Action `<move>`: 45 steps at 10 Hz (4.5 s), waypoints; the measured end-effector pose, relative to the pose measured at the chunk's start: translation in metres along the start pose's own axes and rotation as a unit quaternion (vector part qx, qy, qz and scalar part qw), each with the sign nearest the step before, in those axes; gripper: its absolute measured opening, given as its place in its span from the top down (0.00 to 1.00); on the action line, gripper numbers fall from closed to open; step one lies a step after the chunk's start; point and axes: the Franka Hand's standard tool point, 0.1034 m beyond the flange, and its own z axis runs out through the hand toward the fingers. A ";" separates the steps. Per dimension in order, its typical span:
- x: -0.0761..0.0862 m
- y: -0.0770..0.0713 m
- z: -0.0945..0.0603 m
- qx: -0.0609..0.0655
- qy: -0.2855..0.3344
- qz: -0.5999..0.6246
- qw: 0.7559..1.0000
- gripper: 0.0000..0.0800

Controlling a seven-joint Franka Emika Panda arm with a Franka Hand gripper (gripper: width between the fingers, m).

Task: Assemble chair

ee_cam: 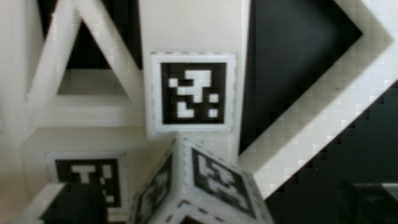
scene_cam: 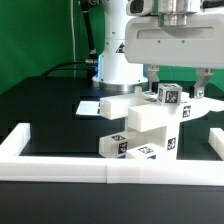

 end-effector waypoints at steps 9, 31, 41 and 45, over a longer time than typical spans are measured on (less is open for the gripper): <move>0.003 0.002 0.000 -0.008 0.004 -0.342 0.940 0.19; 0.005 0.004 0.000 -0.008 0.008 -0.062 0.998 0.64; 0.000 0.000 0.000 0.003 -0.001 0.227 0.974 0.64; -0.001 -0.002 -0.001 -0.004 -0.006 0.168 0.986 0.25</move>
Offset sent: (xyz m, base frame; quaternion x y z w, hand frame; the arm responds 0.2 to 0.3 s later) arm -0.0002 0.0005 -0.0007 -0.0065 0.0050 -0.2068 0.9783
